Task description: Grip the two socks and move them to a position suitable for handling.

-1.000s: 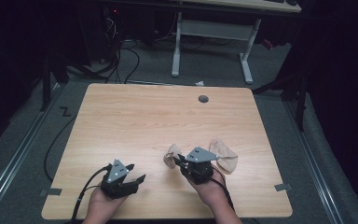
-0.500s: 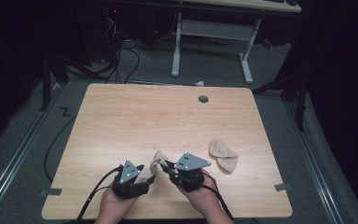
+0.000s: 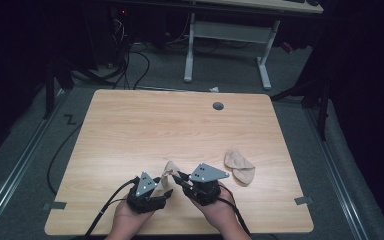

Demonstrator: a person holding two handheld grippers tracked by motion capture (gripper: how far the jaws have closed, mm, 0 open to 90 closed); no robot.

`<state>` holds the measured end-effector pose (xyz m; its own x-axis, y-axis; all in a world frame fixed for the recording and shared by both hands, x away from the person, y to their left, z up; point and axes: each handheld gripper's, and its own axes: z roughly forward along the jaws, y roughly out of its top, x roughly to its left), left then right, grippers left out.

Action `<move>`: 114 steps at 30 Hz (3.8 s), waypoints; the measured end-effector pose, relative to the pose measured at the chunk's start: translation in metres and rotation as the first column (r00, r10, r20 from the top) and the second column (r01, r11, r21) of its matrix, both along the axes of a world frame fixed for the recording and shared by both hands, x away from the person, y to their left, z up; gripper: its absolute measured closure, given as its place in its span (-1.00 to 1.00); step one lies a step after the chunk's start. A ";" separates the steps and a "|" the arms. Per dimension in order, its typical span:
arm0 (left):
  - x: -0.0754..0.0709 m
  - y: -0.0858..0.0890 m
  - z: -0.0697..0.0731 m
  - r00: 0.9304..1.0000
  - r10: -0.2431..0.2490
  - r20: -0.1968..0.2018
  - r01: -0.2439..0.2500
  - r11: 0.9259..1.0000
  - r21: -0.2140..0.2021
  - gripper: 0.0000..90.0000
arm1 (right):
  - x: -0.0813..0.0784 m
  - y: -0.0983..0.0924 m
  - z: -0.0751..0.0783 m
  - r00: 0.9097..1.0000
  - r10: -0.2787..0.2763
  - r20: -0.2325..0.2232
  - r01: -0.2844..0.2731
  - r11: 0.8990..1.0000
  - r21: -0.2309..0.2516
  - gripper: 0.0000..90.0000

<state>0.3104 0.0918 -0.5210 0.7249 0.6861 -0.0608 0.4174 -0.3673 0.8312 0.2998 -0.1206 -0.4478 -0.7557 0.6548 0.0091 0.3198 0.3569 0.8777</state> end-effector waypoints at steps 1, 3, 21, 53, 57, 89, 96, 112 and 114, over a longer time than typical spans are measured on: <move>0.000 0.000 0.000 1.000 0.000 0.000 0.000 1.000 0.000 -0.15 | 0.000 0.000 0.000 1.000 0.001 0.003 -0.001 1.000 0.004 0.81; 0.000 0.000 0.000 1.000 0.002 0.005 -0.002 1.000 -0.001 -0.14 | -0.001 0.001 0.000 1.000 0.003 0.004 -0.003 1.000 0.005 0.81; 0.002 0.015 0.009 0.999 0.033 0.028 -0.033 0.999 -0.005 0.86 | 0.003 -0.005 -0.003 1.000 -0.025 -0.005 0.025 1.000 -0.007 0.81; -0.016 0.028 0.018 0.999 -0.033 -0.032 0.033 0.999 -0.004 0.84 | 0.015 -0.045 -0.059 0.970 -0.123 -0.208 0.104 0.989 -0.101 0.68; -0.009 0.030 0.015 0.999 -0.019 -0.043 0.019 1.000 0.000 0.81 | 0.019 -0.050 -0.061 0.966 -0.141 -0.215 0.123 0.988 -0.093 0.59; 0.018 0.035 0.013 0.996 0.034 -0.077 -0.038 0.998 -0.045 0.72 | 0.028 -0.055 -0.063 0.955 -0.208 -0.209 0.187 0.975 -0.117 0.86; 0.019 0.035 0.014 0.998 0.041 -0.051 -0.044 0.998 -0.043 0.56 | 0.042 -0.055 -0.069 0.947 -0.239 -0.216 0.213 0.967 -0.137 0.78; 0.084 0.008 0.001 0.991 0.130 -0.041 -0.126 0.988 0.089 0.24 | 0.040 -0.055 -0.068 0.941 -0.263 -0.213 0.232 0.960 -0.159 0.66; 0.092 0.003 -0.005 0.989 0.132 -0.074 -0.121 0.983 0.137 0.45 | 0.041 -0.054 -0.071 0.939 -0.266 -0.219 0.234 0.959 -0.163 0.67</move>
